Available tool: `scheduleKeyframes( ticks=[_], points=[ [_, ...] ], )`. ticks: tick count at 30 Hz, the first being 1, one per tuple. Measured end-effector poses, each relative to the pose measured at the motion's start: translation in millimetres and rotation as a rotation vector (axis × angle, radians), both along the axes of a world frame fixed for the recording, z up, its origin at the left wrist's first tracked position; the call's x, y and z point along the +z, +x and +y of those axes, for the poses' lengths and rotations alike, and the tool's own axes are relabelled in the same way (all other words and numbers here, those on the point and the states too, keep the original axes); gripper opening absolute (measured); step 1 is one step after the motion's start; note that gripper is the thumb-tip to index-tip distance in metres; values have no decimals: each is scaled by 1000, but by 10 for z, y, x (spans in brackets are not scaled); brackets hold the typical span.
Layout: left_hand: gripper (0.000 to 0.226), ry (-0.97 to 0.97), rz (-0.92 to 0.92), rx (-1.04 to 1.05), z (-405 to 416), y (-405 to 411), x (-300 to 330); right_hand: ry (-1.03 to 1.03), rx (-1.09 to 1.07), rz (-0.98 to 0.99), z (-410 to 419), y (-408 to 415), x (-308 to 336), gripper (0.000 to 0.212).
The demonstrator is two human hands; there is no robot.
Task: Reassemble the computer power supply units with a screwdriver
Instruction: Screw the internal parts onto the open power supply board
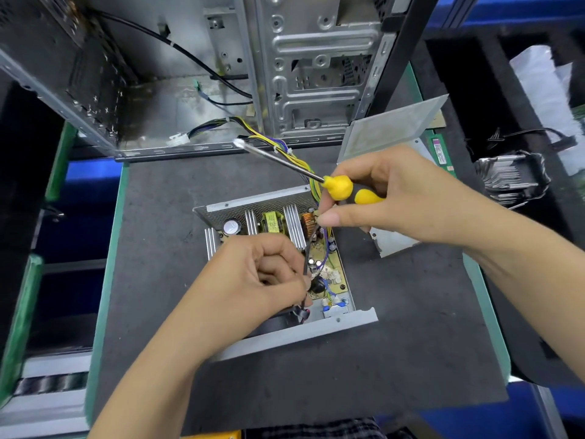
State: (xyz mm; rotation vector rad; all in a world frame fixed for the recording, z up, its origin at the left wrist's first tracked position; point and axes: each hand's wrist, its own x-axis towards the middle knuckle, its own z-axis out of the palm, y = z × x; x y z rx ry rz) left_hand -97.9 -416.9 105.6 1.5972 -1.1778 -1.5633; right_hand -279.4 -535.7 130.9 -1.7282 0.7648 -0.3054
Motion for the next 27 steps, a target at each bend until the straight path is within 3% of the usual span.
scheduleKeyframes(
  ticks=[3,9,13,17,21,27],
  points=[
    [9,-12,27,-27,-4,23,-3,149,-86,-76,51,62,-30,10],
    [23,-8,105,-50,-7,64,4,214,-268,-64,161,116,-117,6],
    [11,-22,64,-24,3,59,-11,-178,-92,171,110,59,-55,4],
    [10,-44,19,-43,10,35,-17,-543,267,470,7,36,103,8],
    [9,-113,-45,-55,25,-1,-25,-434,475,537,-177,102,278,9],
    [8,-204,-137,-47,93,-54,-36,-10,666,544,-464,217,244,7]
  ],
)
